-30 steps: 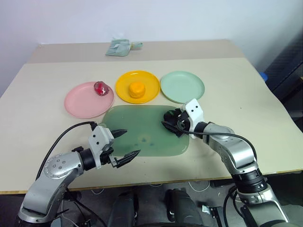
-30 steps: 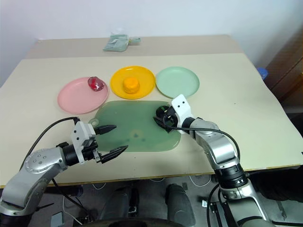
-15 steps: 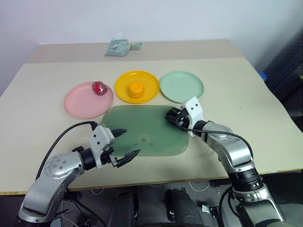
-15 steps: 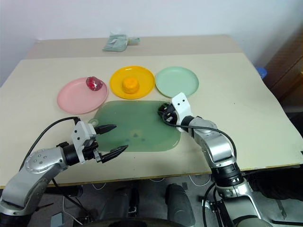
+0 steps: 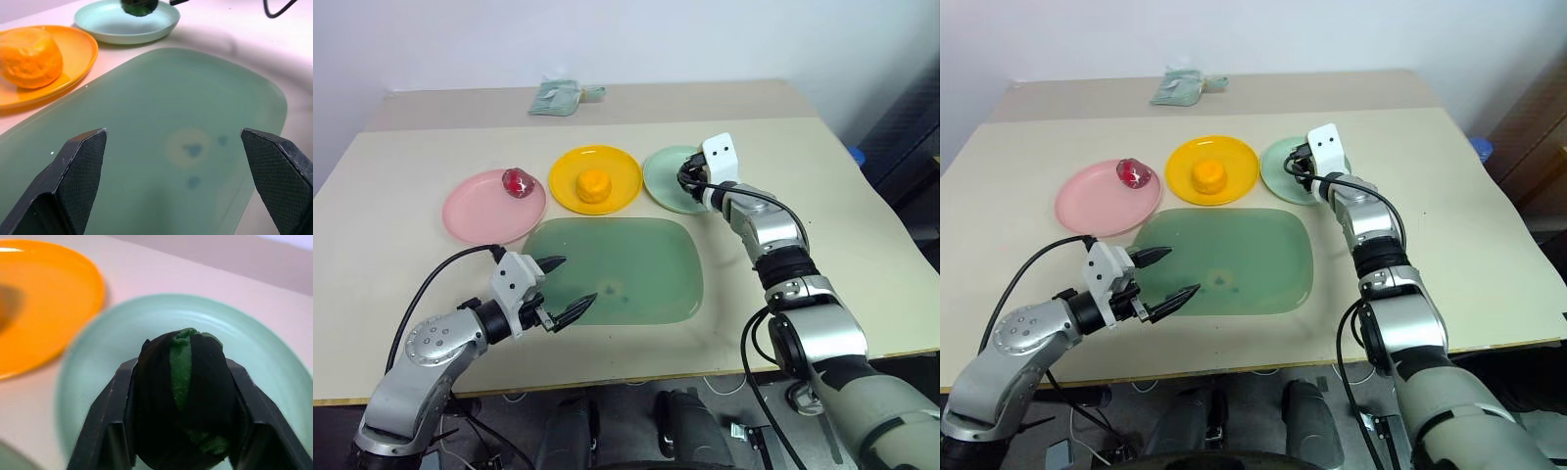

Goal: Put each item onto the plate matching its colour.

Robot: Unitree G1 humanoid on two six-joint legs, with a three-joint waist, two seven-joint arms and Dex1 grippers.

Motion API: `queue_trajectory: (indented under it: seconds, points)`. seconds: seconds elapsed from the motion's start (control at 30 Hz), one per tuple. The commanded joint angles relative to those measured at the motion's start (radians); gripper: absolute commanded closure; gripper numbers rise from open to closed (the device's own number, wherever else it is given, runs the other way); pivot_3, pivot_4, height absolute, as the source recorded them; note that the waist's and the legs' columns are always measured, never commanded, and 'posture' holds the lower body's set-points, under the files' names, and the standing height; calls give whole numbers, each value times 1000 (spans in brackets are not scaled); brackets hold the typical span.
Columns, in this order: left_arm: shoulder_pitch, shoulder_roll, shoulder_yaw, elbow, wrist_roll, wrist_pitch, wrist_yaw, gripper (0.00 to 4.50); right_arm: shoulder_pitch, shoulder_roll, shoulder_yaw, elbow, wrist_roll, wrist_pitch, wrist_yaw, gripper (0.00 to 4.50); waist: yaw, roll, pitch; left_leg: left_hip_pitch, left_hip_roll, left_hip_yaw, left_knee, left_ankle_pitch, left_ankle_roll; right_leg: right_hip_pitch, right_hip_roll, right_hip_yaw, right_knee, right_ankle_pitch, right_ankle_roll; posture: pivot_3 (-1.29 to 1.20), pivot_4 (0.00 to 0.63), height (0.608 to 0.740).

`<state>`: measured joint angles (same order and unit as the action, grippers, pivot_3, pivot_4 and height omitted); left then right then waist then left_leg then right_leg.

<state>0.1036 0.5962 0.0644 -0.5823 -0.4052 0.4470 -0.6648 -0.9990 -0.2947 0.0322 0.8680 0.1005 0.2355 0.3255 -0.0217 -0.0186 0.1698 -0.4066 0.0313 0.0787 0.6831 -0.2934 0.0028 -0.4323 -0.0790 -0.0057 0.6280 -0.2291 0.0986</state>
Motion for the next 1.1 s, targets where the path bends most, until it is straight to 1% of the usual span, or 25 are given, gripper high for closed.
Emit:
queue_trajectory:
  seconds: [0.03, 0.07, 0.1, 0.2, 0.27, 0.33, 0.4, 0.47, 0.53, 0.6, 0.73, 0.8, 0.93, 1.1]
  points:
    - [21, -5, 24, -60, -2, -12, 24, 0, -47, -3, -37, 21, 4, -95, 33, 743, 0, 1, 0, 0, 0, 0, 0, 0, 0, 0, 0, 0, 0, 0, 0, 0, 150, 740]
    - [33, -5, 36, -61, 2, -18, 32, 0, -27, -11, -37, -17, 9, -110, 61, 235, 0, 1, 1, 0, 0, 0, 0, 0, 0, 0, 0, 0, 0, 0, 0, 0, 150, 740]
    - [41, -4, 45, -61, 4, -22, 37, 0, -13, -17, -38, -44, 11, -120, 82, 51, 0, 1, 1, 0, 1, -1, 0, 0, 0, 0, 0, 0, 0, 0, 0, 0, 150, 740]
    - [54, -5, 63, -62, 18, -29, 59, 0, 50, -49, -43, -143, 25, -128, 161, 51, 1, 2, 1, 0, 1, -1, 0, 0, 0, 0, 0, 0, 0, 0, 0, 0, 150, 740]
    - [90, 15, 170, -9, 18, -57, 52, 0, 247, -149, -37, -440, 106, -85, 359, 51, 13, 1, 1, 0, 1, -2, 0, 0, 0, 0, -1, 0, 0, 0, 0, 0, 150, 740]
    - [116, 30, 244, 29, 15, -83, 39, 0, 395, -236, -48, -647, 174, -28, 484, 51, 26, 2, 1, -1, 1, -3, 0, -1, 1, 1, -2, -1, -1, 0, 1, 0, 150, 740]
    - [126, 38, 280, 56, 11, -99, 34, 0, 490, -302, -85, -752, 241, 42, 546, 51, 25, 3, 1, -1, 1, -2, 0, -2, 3, 1, -3, -1, -3, 0, 2, 0, 150, 740]
    - [131, 45, 314, 87, 6, -111, 23, 0, 580, -366, -127, -829, 295, 101, 593, 51, 19, 3, 2, -1, 1, 0, 1, -2, 3, 1, -3, 0, -5, -2, -2, 0, 150, 740]
    - [131, 51, 332, 104, 6, -116, 13, 0, 656, -416, -168, -884, 333, 143, 625, 51, 10, 3, 1, 1, 1, 0, 1, -2, 3, 3, -3, 1, -6, -2, -2, 0, 150, 740]
    - [130, 54, 336, 106, 5, -115, 7, 0, 702, -444, -197, -919, 363, 174, 639, 51, 6, 3, 1, 3, 2, 0, 1, -2, 3, 5, -2, 1, -6, -2, -3, 0, 150, 740]
    - [140, 55, 329, 108, 7, -119, -6, 0, 759, -465, -236, -966, 388, 204, 644, 51, 5, 3, 1, 3, 2, 0, 1, -2, 3, 4, -1, 1, -6, -2, -3, 0, 150, 740]
    - [153, 53, 331, 126, 11, -135, -20, 0, 790, -463, -255, -1006, 399, 232, 624, 51, 8, 3, 1, 3, 2, 0, 0, -2, 3, 4, -1, 1, -6, -2, -3, 0, 150, 740]
    - [157, 39, 314, 104, 4, -125, -11, 0, 810, -480, -269, -1025, 409, 246, 629, 51, 11, 3, 1, 2, 2, 0, 1, -2, 3, 4, -3, 1, -7, -2, -3, 0, 150, 740]
    - [163, 20, 290, 106, 19, -136, -6, 0, 795, -493, -265, -1026, 409, 262, 619, 51, 10, 2, 1, 2, 2, 0, 1, -2, 3, 4, -2, 1, -8, -2, -3, 0, 150, 740]
